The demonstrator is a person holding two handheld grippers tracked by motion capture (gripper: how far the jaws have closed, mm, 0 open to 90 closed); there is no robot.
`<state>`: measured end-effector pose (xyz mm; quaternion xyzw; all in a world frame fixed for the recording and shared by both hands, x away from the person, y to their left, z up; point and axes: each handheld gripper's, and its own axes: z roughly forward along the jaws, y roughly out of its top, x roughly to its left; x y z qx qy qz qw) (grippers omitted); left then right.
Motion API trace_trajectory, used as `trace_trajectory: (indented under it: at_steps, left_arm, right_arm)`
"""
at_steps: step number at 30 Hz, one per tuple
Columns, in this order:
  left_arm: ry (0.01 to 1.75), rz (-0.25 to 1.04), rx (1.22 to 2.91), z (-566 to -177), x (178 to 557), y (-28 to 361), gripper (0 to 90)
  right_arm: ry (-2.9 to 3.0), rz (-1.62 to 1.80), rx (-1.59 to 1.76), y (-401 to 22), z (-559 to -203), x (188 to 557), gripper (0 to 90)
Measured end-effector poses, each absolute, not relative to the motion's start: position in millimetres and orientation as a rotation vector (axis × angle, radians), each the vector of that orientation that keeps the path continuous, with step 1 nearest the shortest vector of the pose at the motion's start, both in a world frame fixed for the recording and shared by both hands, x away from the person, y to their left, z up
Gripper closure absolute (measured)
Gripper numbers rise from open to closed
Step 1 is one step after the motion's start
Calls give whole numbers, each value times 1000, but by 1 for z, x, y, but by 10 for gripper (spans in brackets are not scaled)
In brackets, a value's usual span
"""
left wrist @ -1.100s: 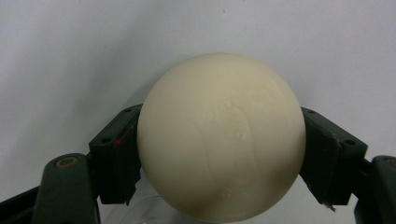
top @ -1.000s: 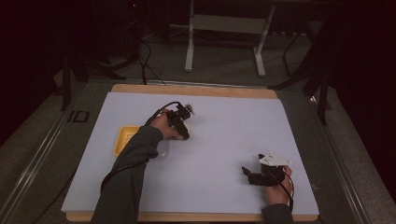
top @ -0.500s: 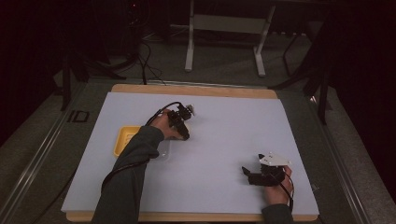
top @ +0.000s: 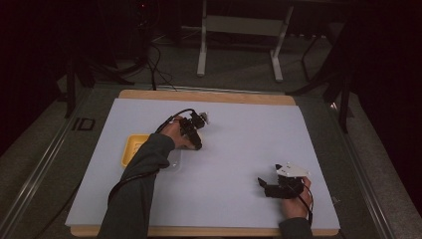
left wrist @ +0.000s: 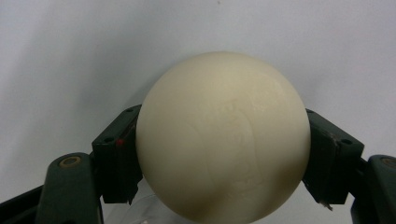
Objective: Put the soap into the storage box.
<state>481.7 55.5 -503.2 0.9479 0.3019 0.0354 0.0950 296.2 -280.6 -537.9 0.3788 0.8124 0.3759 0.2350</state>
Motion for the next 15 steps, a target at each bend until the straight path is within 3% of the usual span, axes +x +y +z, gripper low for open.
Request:
trace_trajectory:
  at_steps: [15]
  left_arm:
    - [870,119,2816,-492,478,59,257]
  right_arm:
    - [2227,1031,1037,-281,-538,296,142]
